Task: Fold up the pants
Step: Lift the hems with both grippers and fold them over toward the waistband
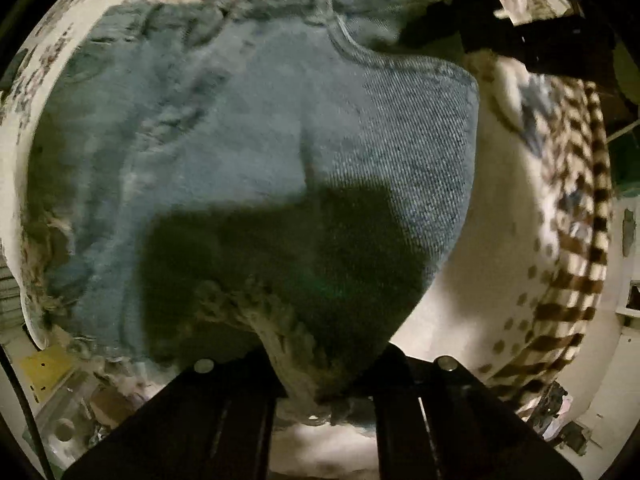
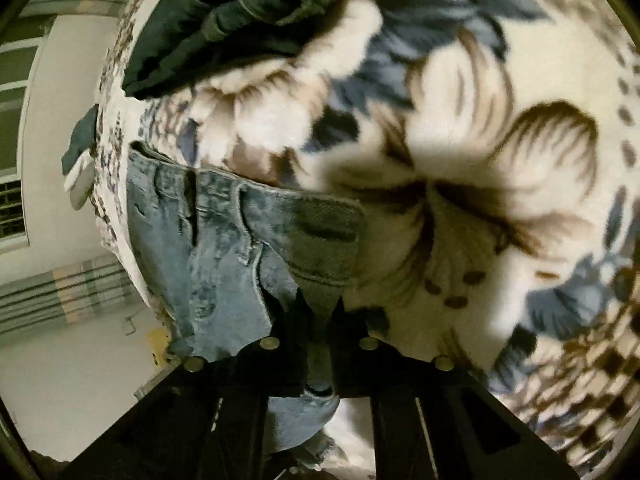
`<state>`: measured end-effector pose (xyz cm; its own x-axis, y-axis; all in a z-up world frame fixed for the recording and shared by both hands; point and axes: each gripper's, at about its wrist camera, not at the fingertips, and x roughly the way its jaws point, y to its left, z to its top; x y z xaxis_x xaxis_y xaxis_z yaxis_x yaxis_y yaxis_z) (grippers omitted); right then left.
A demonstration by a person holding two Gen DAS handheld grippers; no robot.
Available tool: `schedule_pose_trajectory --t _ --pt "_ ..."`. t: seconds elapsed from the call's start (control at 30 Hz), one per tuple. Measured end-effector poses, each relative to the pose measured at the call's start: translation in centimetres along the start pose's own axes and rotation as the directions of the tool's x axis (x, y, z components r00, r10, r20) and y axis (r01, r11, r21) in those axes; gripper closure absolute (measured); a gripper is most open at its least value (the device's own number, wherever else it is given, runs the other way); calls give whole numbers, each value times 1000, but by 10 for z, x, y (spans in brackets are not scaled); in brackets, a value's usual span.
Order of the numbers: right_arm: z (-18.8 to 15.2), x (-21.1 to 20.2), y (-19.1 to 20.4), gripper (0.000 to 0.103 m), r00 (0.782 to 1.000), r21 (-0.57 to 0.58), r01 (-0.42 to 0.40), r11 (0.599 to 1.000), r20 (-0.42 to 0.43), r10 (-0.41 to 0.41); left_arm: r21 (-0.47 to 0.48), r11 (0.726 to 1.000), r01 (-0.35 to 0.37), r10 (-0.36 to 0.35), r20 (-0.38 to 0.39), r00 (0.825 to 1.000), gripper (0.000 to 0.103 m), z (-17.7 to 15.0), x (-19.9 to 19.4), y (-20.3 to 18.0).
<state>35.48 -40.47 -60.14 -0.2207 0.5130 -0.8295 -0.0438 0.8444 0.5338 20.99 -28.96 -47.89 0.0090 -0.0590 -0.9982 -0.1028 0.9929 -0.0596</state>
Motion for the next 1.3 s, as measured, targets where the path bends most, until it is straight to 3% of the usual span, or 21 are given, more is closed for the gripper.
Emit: schedule_pose_trajectory --t 0.23,0.37,0.4,0.47,0.5,0.57,0.6,0.7,0.97,1.17,1.27,1.3 --pt "-12 -39 44 97 998 -5 9 1000 60 -8 -26 999 45 -43 63 997 99 19 -95 53" --pt "-12 -55 92 97 996 -30 20 999 91 -17 -71 995 73 -66 99 993 99 29 -137 122" --pt "-13 -58 99 97 995 -37 21 999 93 -17 -82 994 77 -68 106 992 99 15 -125 148" --pt "-10 -59 127 97 995 -61 34 998 99 -28 -110 990 83 -70 113 991 99 23 -132 187" --pt "-8 -59 136 97 995 -71 38 997 99 -31 -121 989 80 -66 116 991 99 -5 -119 185" --pt "-1 -51 168 97 994 -91 51 995 97 -42 -147 986 81 -64 118 991 99 -3 -123 214" --pt "4 -45 183 97 994 -98 57 994 95 -48 -154 985 75 -56 121 991 99 -7 -99 193" --pt "22 -23 228 97 993 -126 83 989 93 -71 -186 980 67 -41 137 990 99 1 -75 202" --pt "69 74 310 97 989 -186 150 971 39 -146 -314 948 59 -35 82 996 99 23 -27 288" --pt "90 150 345 96 956 -235 275 933 -33 -290 -389 912 129 -129 26 991 93 23 11 330" --pt "98 166 349 75 955 -208 269 940 -70 -289 -437 886 158 -144 64 987 82 16 3 347" --pt "100 169 352 58 960 -204 242 948 -94 -265 -444 883 153 -132 78 988 74 12 -2 351"
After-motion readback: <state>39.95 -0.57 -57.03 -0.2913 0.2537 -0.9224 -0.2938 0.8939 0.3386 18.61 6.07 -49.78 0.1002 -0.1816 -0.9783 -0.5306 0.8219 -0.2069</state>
